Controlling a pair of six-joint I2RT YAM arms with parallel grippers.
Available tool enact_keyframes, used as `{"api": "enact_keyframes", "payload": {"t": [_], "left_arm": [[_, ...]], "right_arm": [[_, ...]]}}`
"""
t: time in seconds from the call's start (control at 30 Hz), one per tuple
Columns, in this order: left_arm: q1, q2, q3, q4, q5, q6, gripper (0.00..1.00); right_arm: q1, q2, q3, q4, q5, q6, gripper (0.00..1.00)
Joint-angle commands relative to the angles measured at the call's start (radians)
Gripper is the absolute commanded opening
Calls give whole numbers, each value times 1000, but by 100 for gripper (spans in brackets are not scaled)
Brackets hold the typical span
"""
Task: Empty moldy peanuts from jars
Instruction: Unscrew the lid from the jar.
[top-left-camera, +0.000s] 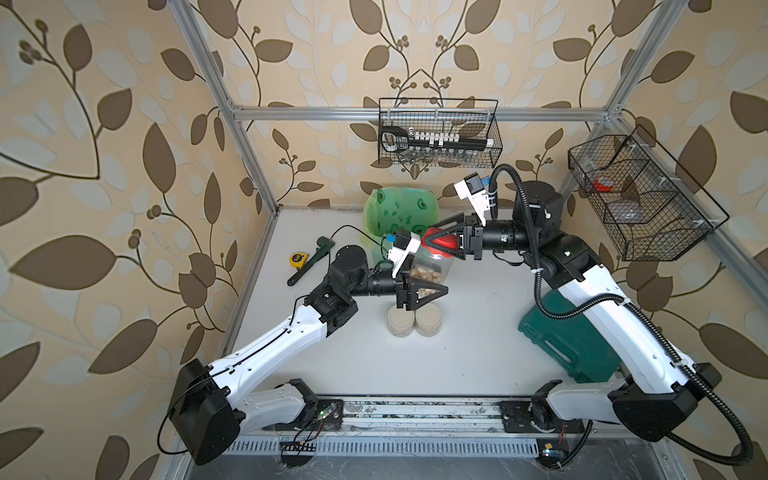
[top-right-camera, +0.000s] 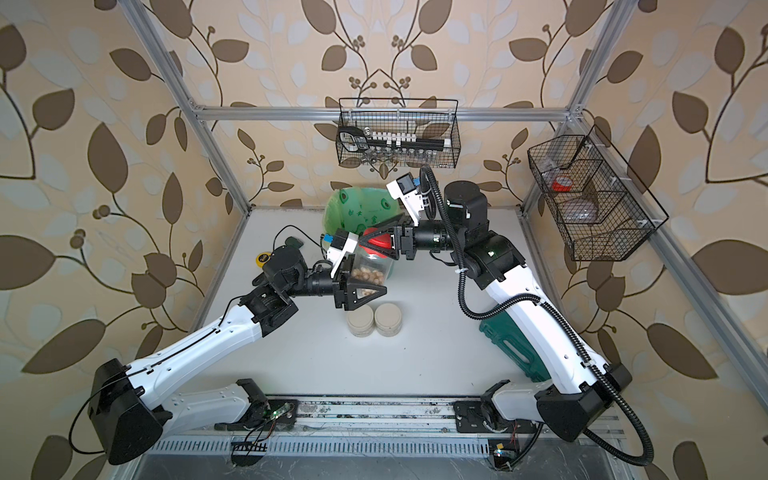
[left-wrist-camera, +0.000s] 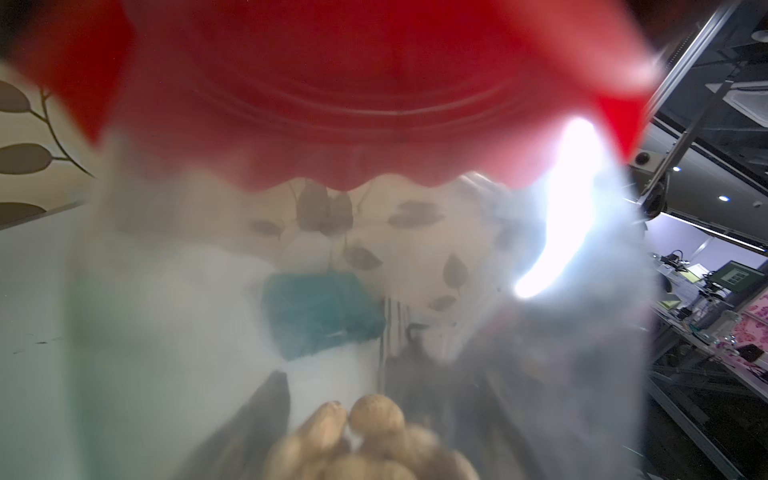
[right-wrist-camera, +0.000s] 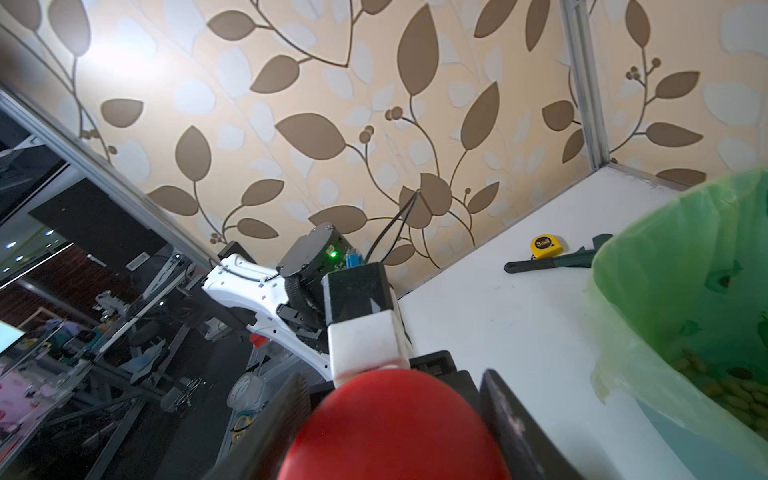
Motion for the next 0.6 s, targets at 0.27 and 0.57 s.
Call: {"api": "enact_keyframes", "payload": {"t": [0.27, 0.57], "left_arm": [[4, 10, 25, 40, 171, 11, 46], [3, -32, 26, -43, 86, 71, 47]], "right_arm": [[-7, -10, -69, 294, -424, 154, 22], [-15, -36, 17, -36, -137, -78, 96]]}}
